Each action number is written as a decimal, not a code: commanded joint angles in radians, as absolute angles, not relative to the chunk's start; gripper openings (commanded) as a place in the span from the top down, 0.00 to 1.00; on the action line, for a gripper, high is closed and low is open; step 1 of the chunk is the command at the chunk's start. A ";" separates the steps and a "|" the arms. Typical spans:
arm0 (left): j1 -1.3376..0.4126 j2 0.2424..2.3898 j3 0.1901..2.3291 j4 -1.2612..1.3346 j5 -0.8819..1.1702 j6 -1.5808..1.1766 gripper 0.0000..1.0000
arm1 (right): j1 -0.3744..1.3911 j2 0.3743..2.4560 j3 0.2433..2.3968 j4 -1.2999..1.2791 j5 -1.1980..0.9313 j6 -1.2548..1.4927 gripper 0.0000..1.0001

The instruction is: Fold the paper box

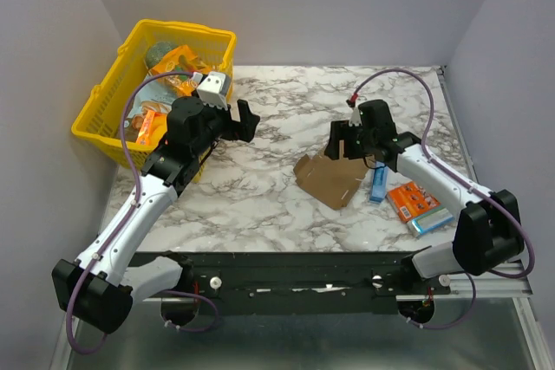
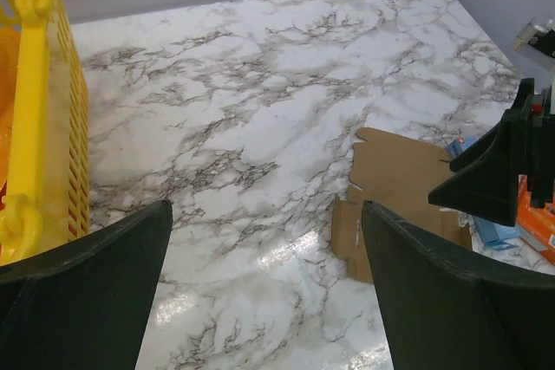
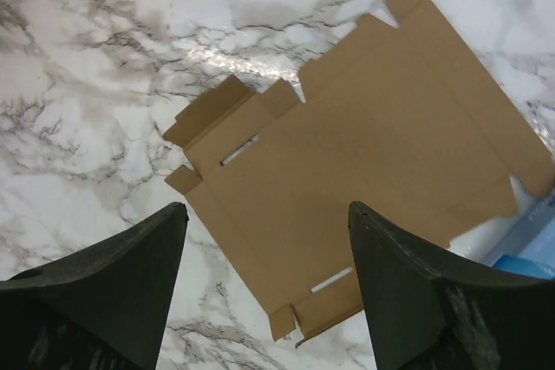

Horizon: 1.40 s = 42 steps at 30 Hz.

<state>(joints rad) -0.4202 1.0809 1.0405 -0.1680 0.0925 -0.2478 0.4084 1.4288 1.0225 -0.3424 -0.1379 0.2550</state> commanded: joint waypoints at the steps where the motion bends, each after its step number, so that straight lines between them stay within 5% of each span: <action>1: -0.420 1.078 1.052 -0.176 0.063 -0.261 0.01 | 0.411 1.410 1.056 -0.582 0.050 0.423 0.17; 20: -0.420 1.083 1.029 -0.167 0.081 -0.253 0.01 | 0.411 1.430 0.870 -0.652 0.009 0.661 0.23; 27: -0.420 1.074 1.022 -0.169 0.075 -0.245 0.01 | 0.411 1.422 0.844 -0.620 0.020 0.647 0.50; 35: -0.420 1.051 1.002 -0.163 0.089 -0.253 0.01 | 0.411 1.465 0.824 -0.574 -0.049 0.629 0.63; 42: -0.419 1.034 0.989 -0.172 0.097 -0.252 0.01 | 0.411 1.430 0.833 -0.555 -0.155 0.633 0.99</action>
